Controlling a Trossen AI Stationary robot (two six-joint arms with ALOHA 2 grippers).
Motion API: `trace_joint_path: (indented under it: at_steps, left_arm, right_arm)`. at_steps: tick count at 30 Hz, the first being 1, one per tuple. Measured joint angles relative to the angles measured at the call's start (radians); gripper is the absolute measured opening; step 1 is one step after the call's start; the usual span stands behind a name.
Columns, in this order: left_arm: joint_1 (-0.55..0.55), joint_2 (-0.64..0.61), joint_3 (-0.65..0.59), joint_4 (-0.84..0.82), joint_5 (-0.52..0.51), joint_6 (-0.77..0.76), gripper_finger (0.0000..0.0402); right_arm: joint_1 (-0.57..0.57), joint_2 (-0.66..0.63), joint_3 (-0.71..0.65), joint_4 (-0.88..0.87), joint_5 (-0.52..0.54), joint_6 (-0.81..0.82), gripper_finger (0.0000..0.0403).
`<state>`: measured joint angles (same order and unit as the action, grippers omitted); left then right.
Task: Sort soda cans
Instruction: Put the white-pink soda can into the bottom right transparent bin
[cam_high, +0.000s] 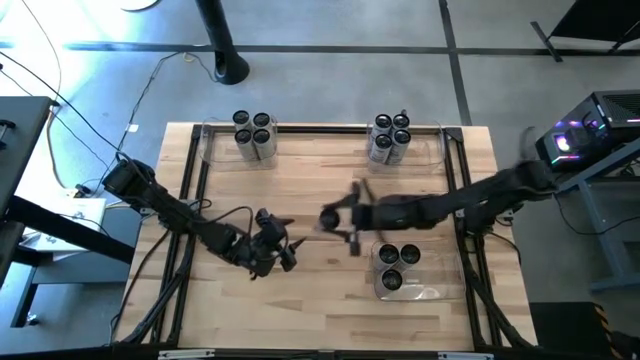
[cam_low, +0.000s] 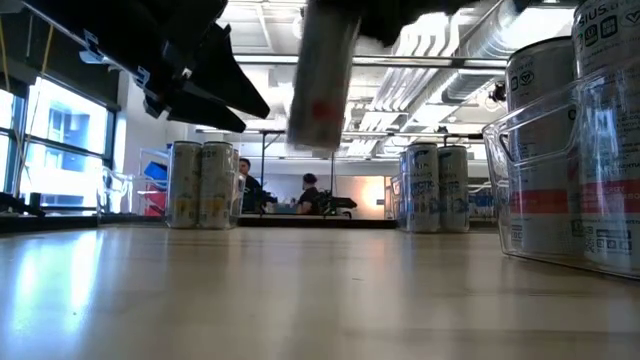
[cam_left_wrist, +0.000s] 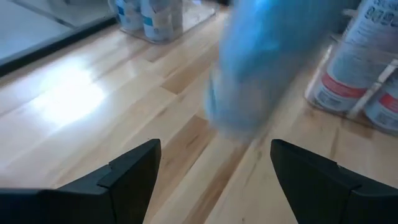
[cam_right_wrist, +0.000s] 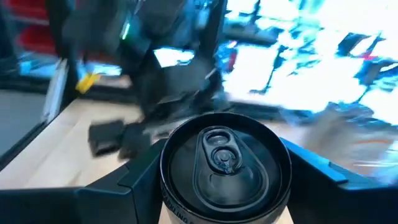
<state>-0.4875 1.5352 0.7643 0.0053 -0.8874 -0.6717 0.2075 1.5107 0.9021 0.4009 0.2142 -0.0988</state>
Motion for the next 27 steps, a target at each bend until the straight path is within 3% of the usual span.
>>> trace_joint_path:
  at_steps: [3,9,16,21,27]
  left_arm:
    - [-0.016,0.0,0.0,0.001,-0.056,-0.006,0.0299]
    - [-0.027,0.0,0.0,0.001,-0.117,-0.023,0.0299]
    - [-0.026,0.0,0.0,0.015,-0.118,-0.032,0.0299]
    - [-0.026,0.0,0.0,0.024,-0.118,-0.033,0.0299]
    - [-0.025,0.0,0.0,0.04,-0.119,-0.032,0.0299]
  right_arm:
    - [0.047,-0.163,0.001,-0.131,0.106,-0.038,0.024]
    - [0.214,-0.49,0.002,-0.332,0.208,-0.075,0.024]
    - [0.45,-0.789,0.0,-0.707,0.219,0.106,0.024]
    - [0.625,-0.857,0.0,-0.892,0.124,0.235,0.024]
    - [0.791,-0.804,0.0,-0.945,0.115,0.34,0.024]
